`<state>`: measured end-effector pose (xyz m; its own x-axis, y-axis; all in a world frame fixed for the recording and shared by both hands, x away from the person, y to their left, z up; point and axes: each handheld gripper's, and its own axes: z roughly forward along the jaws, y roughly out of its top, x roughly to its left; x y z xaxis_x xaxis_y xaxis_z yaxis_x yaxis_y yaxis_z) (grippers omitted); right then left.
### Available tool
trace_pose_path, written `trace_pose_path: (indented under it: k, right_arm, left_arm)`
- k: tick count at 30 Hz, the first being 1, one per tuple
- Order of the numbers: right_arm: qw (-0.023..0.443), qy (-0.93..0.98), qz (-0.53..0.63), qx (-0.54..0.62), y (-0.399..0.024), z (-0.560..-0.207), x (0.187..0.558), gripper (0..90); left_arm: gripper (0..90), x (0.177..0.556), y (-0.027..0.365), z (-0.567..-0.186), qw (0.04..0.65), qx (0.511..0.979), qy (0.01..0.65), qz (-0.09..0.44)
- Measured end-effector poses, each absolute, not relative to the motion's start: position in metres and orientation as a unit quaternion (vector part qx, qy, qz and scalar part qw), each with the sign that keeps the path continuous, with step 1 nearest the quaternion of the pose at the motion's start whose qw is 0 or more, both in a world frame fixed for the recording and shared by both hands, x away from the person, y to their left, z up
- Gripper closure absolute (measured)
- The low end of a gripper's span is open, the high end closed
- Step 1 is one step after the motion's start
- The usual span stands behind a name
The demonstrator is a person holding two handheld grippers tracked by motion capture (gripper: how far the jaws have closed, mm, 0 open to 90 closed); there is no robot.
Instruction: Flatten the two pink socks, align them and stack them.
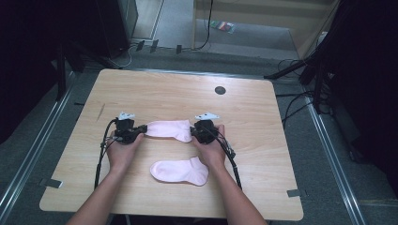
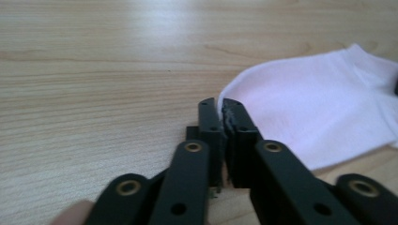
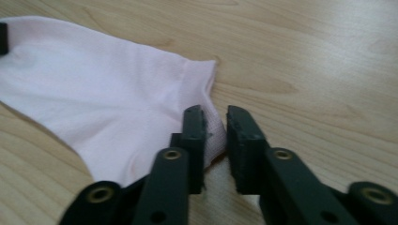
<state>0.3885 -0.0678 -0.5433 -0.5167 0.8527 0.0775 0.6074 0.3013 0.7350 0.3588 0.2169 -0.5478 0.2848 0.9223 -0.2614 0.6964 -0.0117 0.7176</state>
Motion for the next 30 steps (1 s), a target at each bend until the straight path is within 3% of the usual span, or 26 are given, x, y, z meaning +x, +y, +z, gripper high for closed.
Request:
trace_pose_path:
  k: [6,30]
  right_arm:
    - [0.152,0.773,0.385,0.481,-0.077,-0.537,0.386,86.1]
    - [0.145,0.749,0.434,0.480,-0.114,-0.501,0.314,86.8]
  left_arm:
    - [90.0,0.349,0.216,-0.533,0.437,0.689,0.564,0.128]
    - [90.0,0.287,0.196,-0.505,0.473,0.706,0.512,0.125]
